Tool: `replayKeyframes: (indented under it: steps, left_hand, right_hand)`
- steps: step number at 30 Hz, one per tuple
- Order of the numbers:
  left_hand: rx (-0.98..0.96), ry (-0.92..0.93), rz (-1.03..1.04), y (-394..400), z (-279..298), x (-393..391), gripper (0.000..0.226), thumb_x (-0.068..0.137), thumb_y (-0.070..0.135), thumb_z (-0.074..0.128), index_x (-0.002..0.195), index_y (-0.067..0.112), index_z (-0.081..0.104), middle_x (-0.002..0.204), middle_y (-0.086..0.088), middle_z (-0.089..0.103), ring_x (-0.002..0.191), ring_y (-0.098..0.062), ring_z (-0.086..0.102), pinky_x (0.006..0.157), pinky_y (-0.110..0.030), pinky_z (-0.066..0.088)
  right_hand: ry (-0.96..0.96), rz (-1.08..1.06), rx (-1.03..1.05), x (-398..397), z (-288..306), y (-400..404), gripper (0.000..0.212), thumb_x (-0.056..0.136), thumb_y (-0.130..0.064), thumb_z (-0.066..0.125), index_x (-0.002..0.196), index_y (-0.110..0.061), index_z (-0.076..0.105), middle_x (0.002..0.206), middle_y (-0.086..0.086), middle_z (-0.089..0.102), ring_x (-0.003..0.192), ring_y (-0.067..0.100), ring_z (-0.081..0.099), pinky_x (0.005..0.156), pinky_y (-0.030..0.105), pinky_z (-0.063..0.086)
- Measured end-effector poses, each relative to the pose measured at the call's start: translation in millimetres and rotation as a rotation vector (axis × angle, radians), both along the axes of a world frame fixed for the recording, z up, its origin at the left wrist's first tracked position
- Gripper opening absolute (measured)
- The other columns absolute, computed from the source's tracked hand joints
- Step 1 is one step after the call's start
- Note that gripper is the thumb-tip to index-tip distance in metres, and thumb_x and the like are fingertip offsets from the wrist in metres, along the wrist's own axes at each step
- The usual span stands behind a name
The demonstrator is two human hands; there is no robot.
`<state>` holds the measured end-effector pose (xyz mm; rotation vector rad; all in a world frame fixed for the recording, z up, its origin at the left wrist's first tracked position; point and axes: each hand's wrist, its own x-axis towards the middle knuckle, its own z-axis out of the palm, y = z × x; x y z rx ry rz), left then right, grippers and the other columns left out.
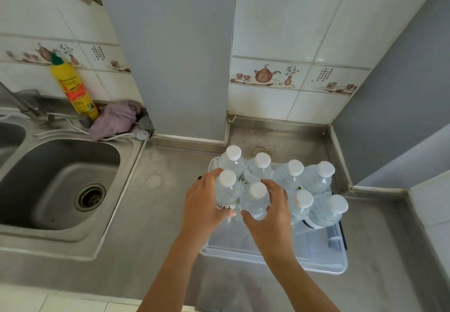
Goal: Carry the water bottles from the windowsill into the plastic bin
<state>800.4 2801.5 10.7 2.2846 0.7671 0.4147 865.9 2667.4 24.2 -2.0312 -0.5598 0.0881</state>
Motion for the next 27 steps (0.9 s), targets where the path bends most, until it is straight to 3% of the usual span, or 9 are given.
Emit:
replayKeyframes:
  steps: [3, 8, 11, 16, 20, 24, 27]
  left_hand:
    - [0.015, 0.015, -0.009, -2, 1, 0, 0.096, 0.051, 0.031, 0.092, 0.134, 0.018, 0.047, 0.125, 0.002, 0.061, 0.115, -0.025, 0.058, 0.098, -0.047, 0.046]
    - [-0.054, -0.06, 0.029, -7, 5, -5, 0.092, 0.055, 0.044, 0.091, 0.133, 0.026, 0.046, 0.123, 0.01, 0.057, 0.109, -0.015, 0.057, 0.092, -0.038, 0.051]
    - [-0.048, -0.107, 0.031, -10, 8, -8, 0.088, 0.059, 0.043, 0.091, 0.134, 0.026, 0.048, 0.118, 0.016, 0.053, 0.106, -0.013, 0.057, 0.09, -0.036, 0.051]
    - [-0.048, -0.144, 0.064, -17, 16, -12, 0.07, 0.071, 0.044, 0.083, 0.131, 0.028, 0.05, 0.118, 0.017, 0.057, 0.108, -0.013, 0.057, 0.088, -0.037, 0.053]
    - [0.018, -0.136, 0.08, -28, 27, -11, 0.063, 0.078, 0.044, 0.078, 0.131, 0.023, 0.051, 0.118, 0.013, 0.056, 0.112, -0.021, 0.058, 0.091, -0.035, 0.049]
    - [0.058, -0.01, 0.08, -48, 40, -12, 0.081, 0.083, 0.052, 0.069, 0.147, 0.016, 0.036, 0.142, -0.002, 0.052, 0.129, -0.024, 0.05, 0.103, -0.035, 0.041]
    - [0.097, 0.04, 0.091, -58, 46, -14, 0.08, 0.085, 0.054, 0.066, 0.149, 0.018, 0.034, 0.144, -0.003, 0.052, 0.13, -0.024, 0.049, 0.102, -0.035, 0.04]
  right_hand:
    - [-0.095, 0.038, -0.03, 0, 6, -4, 0.071, 0.064, 0.003, 0.081, 0.125, -0.016, 0.049, 0.126, -0.001, 0.048, 0.111, -0.002, 0.041, 0.082, -0.007, 0.031]
    - [-0.282, 0.081, -0.062, 1, 17, -11, 0.069, 0.067, 0.002, 0.079, 0.124, -0.022, 0.049, 0.127, 0.0, 0.054, 0.119, 0.005, 0.045, 0.084, -0.008, 0.03]
    - [-0.356, 0.122, -0.05, 4, 23, -13, 0.067, 0.068, 0.006, 0.076, 0.122, -0.023, 0.049, 0.126, 0.001, 0.057, 0.118, 0.01, 0.048, 0.089, -0.004, 0.032]
    - [-0.403, 0.192, -0.122, 15, 26, -23, 0.051, 0.067, 0.006, 0.075, 0.11, -0.018, 0.062, 0.122, 0.001, 0.06, 0.101, 0.019, 0.064, 0.068, 0.02, 0.054]
    - [-0.457, 0.265, -0.134, 21, 29, -39, 0.048, 0.067, 0.002, 0.077, 0.107, -0.021, 0.063, 0.119, 0.002, 0.063, 0.101, 0.019, 0.066, 0.072, 0.019, 0.054]
    - [-0.488, 0.321, -0.123, 23, 39, -59, 0.048, 0.067, -0.006, 0.08, 0.106, -0.027, 0.06, 0.118, 0.0, 0.064, 0.099, 0.017, 0.067, 0.073, 0.015, 0.052]
    - [-0.477, 0.338, -0.097, 24, 50, -74, 0.039, 0.074, -0.013, 0.075, 0.107, -0.027, 0.06, 0.12, -0.001, 0.063, 0.1, 0.016, 0.066, 0.073, 0.017, 0.052]
